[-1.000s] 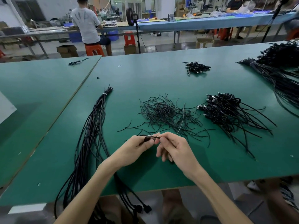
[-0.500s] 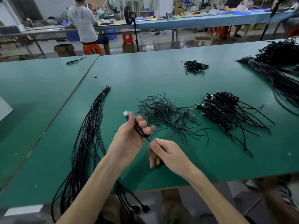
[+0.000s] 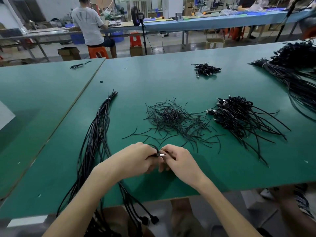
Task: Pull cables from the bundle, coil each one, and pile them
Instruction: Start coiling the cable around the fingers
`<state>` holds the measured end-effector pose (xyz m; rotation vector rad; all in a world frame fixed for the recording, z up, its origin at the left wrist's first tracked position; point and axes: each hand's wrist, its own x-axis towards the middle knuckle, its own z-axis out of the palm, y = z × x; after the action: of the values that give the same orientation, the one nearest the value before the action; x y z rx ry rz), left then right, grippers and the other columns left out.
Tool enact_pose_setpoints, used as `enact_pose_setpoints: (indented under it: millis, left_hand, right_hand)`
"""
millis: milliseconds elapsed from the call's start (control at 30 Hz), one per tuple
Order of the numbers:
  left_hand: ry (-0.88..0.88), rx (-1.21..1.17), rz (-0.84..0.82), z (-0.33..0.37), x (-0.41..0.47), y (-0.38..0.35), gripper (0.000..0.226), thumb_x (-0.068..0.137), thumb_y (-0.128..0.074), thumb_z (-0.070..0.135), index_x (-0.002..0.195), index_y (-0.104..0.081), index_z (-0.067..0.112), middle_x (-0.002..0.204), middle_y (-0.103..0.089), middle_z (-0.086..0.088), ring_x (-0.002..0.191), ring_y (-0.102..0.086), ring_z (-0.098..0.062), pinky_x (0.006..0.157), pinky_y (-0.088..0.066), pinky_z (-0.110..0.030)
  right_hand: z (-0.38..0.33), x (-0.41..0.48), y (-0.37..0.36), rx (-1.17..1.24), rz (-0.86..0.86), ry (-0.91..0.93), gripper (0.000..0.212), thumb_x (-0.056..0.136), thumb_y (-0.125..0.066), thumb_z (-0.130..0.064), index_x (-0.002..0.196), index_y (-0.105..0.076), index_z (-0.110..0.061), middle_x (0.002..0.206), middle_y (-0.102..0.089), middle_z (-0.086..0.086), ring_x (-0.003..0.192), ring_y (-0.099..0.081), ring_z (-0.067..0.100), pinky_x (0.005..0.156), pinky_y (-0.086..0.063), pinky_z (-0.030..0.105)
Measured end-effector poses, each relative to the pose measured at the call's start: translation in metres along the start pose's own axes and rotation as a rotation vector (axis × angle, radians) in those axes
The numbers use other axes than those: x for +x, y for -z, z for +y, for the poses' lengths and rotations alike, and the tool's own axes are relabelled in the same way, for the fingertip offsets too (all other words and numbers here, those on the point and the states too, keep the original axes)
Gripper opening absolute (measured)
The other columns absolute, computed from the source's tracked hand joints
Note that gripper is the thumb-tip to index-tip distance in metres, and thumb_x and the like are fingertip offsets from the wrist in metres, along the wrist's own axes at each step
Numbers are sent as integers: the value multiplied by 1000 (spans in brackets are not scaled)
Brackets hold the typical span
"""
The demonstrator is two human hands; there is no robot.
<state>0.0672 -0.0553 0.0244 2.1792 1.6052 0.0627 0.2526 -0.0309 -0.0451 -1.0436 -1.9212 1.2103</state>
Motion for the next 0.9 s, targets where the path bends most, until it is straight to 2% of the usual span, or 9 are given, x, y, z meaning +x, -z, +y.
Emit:
enact_pose_setpoints:
  millis: [100,233,300,367,500,567,633,733,900]
  left_hand:
    - [70,300,217,-6,6,-10,28,104,-48,21,76,-46,24,90,-65,4,93,-62,-23,77,-48,-34]
    - [-17,190,507,-18,12,-29,15,104,-57,17,104,-71,11,122,-73,5,128,-58,-19,105,-46,-31]
    - [-36,-120,539,-20,18,-36,25,106,-54,17,123,-72,14,138,-65,11,135,-54,-10,113,-43,-29]
    - [-81,-631,488,-11,21,-40,33,109,-48,24,135,-66,15,140,-64,11,135,-54,-5,113,-42,-25]
    - [-138,-1423,368,15,27,-42,47,110,-36,40,141,-58,12,145,-61,3,141,-50,-11,83,-47,-22]
    - [-130,-1586,370,23,31,-39,47,110,-39,42,136,-62,10,141,-64,-2,135,-56,-12,78,-48,-24]
    - [-66,-1696,392,26,34,-38,42,105,-47,43,120,-67,9,122,-74,-4,111,-71,-14,68,-52,-24]
    - [-42,-1778,402,24,34,-41,33,104,-51,40,95,-65,12,88,-70,-1,79,-64,-17,55,-49,-24]
    - [-117,-1877,432,20,31,-42,31,102,-53,36,81,-67,16,74,-58,1,70,-57,-15,82,-57,-28]
  right_hand:
    - [-1,0,1,90,50,-13,24,108,-49,-28,93,-64,-15,69,-74,5,59,-60,15,58,-46,23]
    - [-4,-2,2,206,32,9,33,111,-43,-28,90,-60,-9,62,-69,11,52,-55,12,54,-42,15]
    - [-6,-2,2,240,-3,31,33,112,-40,-28,94,-60,-8,63,-69,13,52,-55,13,54,-42,15]
    - [-8,-2,4,265,-24,40,35,112,-40,-28,97,-62,-6,62,-68,14,52,-55,15,54,-41,15]
    - [-11,-2,3,309,-52,17,38,111,-41,-28,94,-61,0,56,-65,12,47,-55,14,51,-41,16]
    - [-10,-2,3,342,-31,3,41,111,-43,-28,92,-58,6,55,-63,12,45,-55,15,49,-40,16]
    - [-7,-2,3,365,10,-8,44,110,-45,-29,88,-57,7,54,-62,13,43,-54,15,48,-39,17]
    - [-5,-1,1,364,31,-22,43,107,-52,-35,79,-61,-3,52,-62,12,43,-56,17,49,-42,19]
    - [-4,2,-2,295,56,-30,54,94,-60,-64,78,-63,-13,60,-69,9,51,-61,22,51,-43,22]
